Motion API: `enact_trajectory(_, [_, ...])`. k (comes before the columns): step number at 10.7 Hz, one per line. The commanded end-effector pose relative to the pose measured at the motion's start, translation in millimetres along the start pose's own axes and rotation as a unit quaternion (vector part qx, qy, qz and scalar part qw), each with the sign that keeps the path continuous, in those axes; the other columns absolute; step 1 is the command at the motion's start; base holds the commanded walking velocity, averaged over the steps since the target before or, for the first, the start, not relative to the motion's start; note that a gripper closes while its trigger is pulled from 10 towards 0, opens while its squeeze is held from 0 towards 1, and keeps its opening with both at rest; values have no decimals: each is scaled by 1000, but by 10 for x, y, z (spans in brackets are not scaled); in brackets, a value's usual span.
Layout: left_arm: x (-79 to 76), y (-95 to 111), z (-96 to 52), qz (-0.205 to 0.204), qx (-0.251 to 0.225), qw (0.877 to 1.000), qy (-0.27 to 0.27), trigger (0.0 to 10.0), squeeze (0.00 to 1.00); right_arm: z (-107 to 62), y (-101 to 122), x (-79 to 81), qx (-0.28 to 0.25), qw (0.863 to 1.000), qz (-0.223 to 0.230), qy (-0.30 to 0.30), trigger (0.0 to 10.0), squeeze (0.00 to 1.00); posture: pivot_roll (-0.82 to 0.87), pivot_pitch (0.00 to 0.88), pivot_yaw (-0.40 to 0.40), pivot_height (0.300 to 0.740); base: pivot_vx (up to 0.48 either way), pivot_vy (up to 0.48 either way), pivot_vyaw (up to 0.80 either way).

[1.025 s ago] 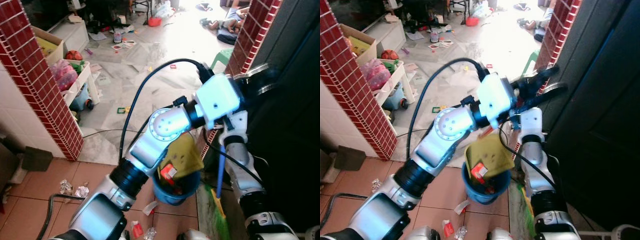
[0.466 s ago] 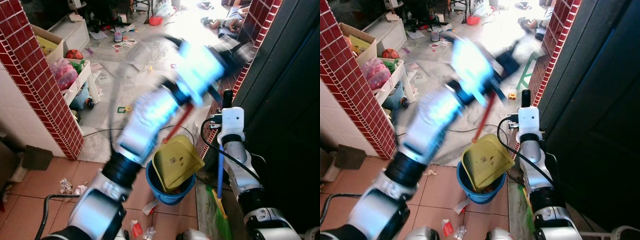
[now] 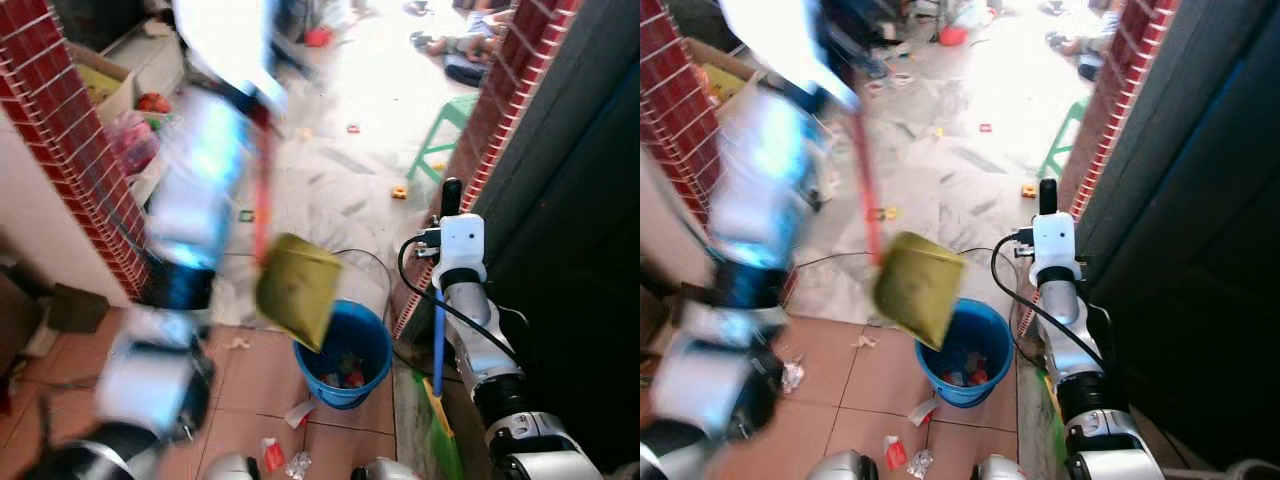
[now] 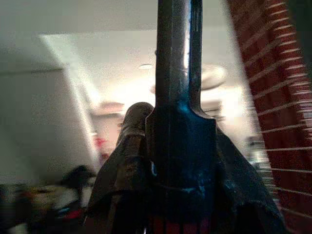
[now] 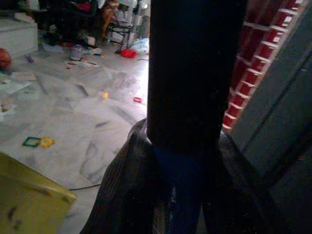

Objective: Sweep floor

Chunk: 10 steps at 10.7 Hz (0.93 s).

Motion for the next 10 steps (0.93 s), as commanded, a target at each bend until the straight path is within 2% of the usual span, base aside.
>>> enact_trajectory(1, [157,142,79,8,-17,999,32,10000,0,43,125,47,-23,1000,-2,9,10000,0,-29,0,-54,740,0,0,0])
enact_trajectory(2, [256,-34,-3,5,20,998,54,10000,0,37,116,46,-22,1000,-2,10,10000,0,-28,0,-52,740,0,0,0])
enact_trajectory(3, [304,-289,-170,4,70,995,63,10000,0,23,88,19,-20,1000,-3,8,10000,0,-30,0,-50,740,0,0,0])
enact_trajectory(5, [353,-534,-418,-8,120,990,75,10000,0,-6,43,-6,-14,1000,-5,6,10000,0,-26,0,-51,740,0,480,0])
enact_trajectory(10, [186,-626,-593,-35,154,986,53,10000,0,-3,38,5,-13,1000,-9,5,10000,0,-25,0,-50,740,0,480,0])
Point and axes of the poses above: a point about 5 cm out from each wrist's last joint towards the gripper, its own z axis pointing out of the wrist towards the gripper, its own y axis along the axis of the wrist's last joint, x = y × z, the point moved 6 cm from there along z, pointing out of the wrist towards the gripper, and after that the axes turned 10 degrees about z, right-handed, at the moved point
